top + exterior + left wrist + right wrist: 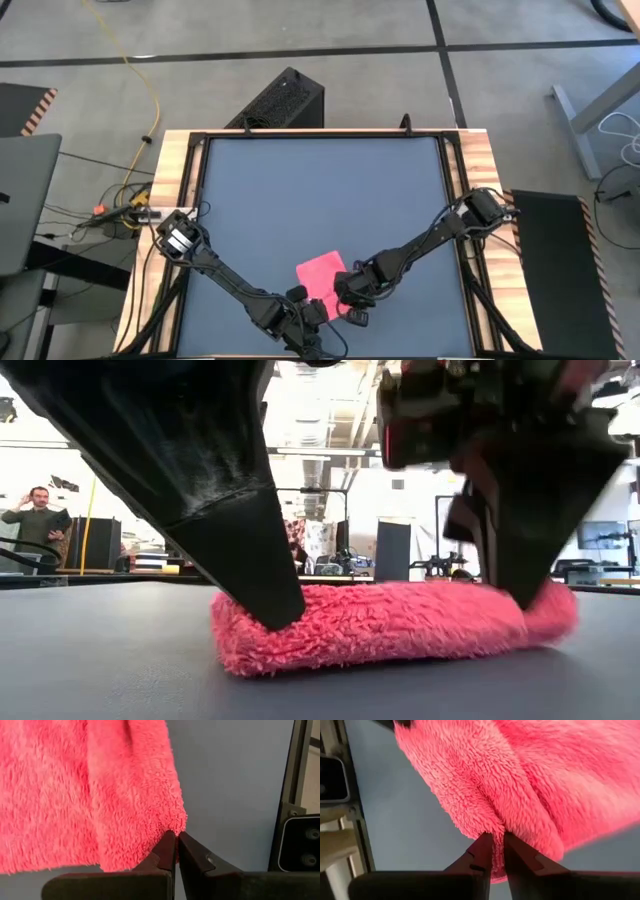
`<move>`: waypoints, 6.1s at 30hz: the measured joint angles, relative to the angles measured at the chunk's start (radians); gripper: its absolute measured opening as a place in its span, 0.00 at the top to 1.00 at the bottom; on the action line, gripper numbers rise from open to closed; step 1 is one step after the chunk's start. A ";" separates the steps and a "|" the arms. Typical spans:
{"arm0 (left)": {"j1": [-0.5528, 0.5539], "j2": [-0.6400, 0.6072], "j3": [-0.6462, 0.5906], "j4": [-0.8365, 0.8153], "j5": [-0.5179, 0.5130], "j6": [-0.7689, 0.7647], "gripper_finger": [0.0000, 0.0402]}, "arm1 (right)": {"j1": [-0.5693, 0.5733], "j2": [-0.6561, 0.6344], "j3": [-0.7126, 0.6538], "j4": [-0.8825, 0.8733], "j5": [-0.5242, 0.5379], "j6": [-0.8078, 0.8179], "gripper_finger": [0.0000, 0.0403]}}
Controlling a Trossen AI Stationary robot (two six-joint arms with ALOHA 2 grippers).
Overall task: Roll towel
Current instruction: Roll the pink towel
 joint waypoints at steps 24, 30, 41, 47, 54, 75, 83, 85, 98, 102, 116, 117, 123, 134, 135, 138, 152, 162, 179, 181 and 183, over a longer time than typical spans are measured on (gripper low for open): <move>0.016 -0.002 0.002 0.004 0.003 -0.021 1.00 | 0.231 -0.086 0.001 -0.002 0.552 -0.279 0.50; 0.016 -0.002 0.002 0.008 0.004 -0.030 1.00 | 0.237 -0.087 -0.040 0.002 0.583 -0.311 0.52; 0.016 -0.002 0.002 0.032 0.005 -0.040 1.00 | 0.262 -0.070 -0.055 0.066 0.601 -0.328 0.52; 0.020 -0.002 0.002 0.042 0.004 -0.040 1.00 | 0.264 -0.039 -0.056 0.080 0.598 -0.336 0.52; 0.024 -0.002 0.002 0.068 0.005 -0.041 1.00 | 0.273 0.031 -0.055 0.087 0.586 -0.336 0.52; 0.024 -0.002 0.002 0.074 0.041 -0.048 1.00 | 0.217 0.044 -0.055 0.045 0.580 -0.336 0.80; 0.018 -0.002 0.002 0.033 -0.041 -0.129 1.00 | 0.214 0.034 -0.052 0.043 0.440 -0.248 0.95; 0.014 -0.002 0.002 0.047 -0.046 -0.134 1.00 | 0.213 0.024 -0.053 0.040 0.397 -0.213 0.95; 0.009 -0.002 -0.001 0.079 -0.003 -0.218 1.00 | 0.175 -0.007 -0.055 0.044 0.127 -0.096 0.95; 0.010 -0.002 -0.016 0.109 0.002 -0.241 1.00 | 0.163 -0.007 -0.055 0.049 0.059 -0.083 0.95; 0.017 -0.003 -0.018 0.181 0.029 -0.249 1.00 | 0.110 -0.011 -0.057 0.086 -0.110 -0.021 0.95; 0.016 -0.006 -0.018 0.183 0.022 -0.249 1.00 | 0.107 -0.015 -0.057 0.093 -0.110 -0.021 0.95; 0.008 -0.041 -0.018 0.177 -0.097 -0.219 1.00 | 0.106 -0.064 -0.056 0.121 -0.088 -0.033 0.95; 0.013 -0.054 -0.080 0.217 -0.043 -0.275 1.00 | 0.108 -0.067 -0.056 0.159 -0.044 -0.011 0.95; 0.013 -0.053 -0.106 0.235 -0.032 -0.318 1.00 | 0.108 -0.067 -0.056 0.143 -0.041 -0.001 0.95; 0.000 -0.053 -0.192 0.321 -0.024 -0.442 1.00 | 0.108 -0.067 -0.056 0.100 -0.018 0.018 0.95; -0.014 -0.053 -0.322 0.599 -0.040 -0.527 1.00 | 0.098 -0.065 -0.055 0.007 0.075 0.053 0.94; -0.014 -0.052 -0.322 0.595 -0.039 -0.510 1.00 | 0.056 -0.055 -0.055 0.002 0.096 0.008 0.93; -0.015 -0.051 -0.322 0.594 -0.045 -0.500 1.00 | 0.046 -0.074 -0.055 -0.077 0.139 -0.014 0.54; -0.016 -0.051 -0.322 0.588 -0.045 -0.500 1.00 | 0.061 -0.100 -0.055 -0.092 0.214 -0.027 0.51; -0.016 -0.051 -0.322 0.585 -0.038 -0.500 1.00 | 0.077 -0.131 -0.055 -0.084 0.286 -0.058 0.49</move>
